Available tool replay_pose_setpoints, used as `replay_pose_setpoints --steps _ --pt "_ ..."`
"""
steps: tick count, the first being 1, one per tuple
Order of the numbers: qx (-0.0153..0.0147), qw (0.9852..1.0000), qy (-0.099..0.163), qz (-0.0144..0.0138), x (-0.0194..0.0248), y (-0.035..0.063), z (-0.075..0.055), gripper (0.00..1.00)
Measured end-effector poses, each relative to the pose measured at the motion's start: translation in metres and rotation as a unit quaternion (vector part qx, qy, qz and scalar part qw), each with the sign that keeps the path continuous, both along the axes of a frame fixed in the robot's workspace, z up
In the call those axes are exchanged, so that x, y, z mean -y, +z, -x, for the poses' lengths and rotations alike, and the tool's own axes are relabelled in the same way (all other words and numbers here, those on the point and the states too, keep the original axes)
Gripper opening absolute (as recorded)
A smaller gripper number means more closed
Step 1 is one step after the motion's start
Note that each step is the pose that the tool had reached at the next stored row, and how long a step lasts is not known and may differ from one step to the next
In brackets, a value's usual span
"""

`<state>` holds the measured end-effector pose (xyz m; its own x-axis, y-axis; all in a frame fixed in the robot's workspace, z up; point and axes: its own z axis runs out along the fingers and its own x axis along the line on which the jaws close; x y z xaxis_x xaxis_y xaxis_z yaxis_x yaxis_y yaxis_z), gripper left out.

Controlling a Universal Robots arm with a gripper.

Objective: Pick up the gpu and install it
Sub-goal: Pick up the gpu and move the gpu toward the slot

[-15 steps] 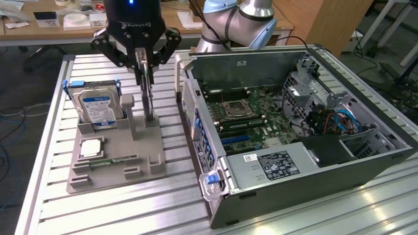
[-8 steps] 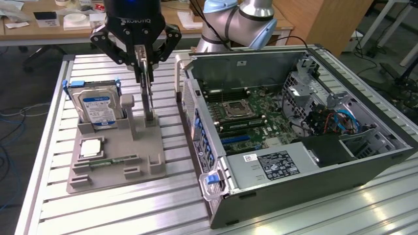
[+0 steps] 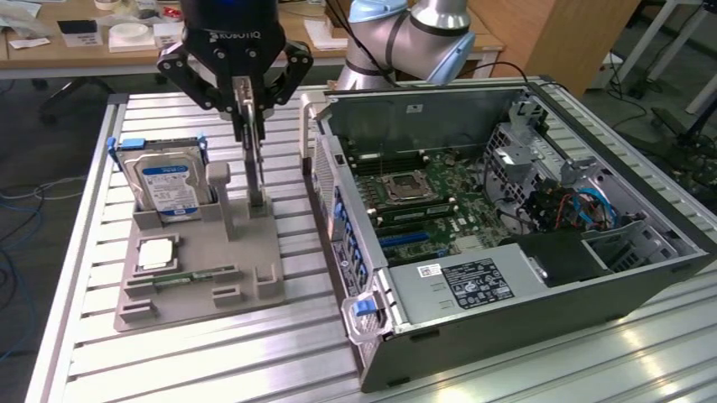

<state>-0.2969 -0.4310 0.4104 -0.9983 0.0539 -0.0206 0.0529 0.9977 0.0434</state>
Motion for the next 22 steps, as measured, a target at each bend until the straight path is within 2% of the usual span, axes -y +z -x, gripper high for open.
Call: replay_pose_setpoints --steps 14,22 --pt "-0.0006 1.0000 0.000 0.0000 0.0000 0.0018 -0.004 0.27" --pt "-0.0014 1.0000 0.000 0.0000 0.0000 0.0040 -0.013 0.27"
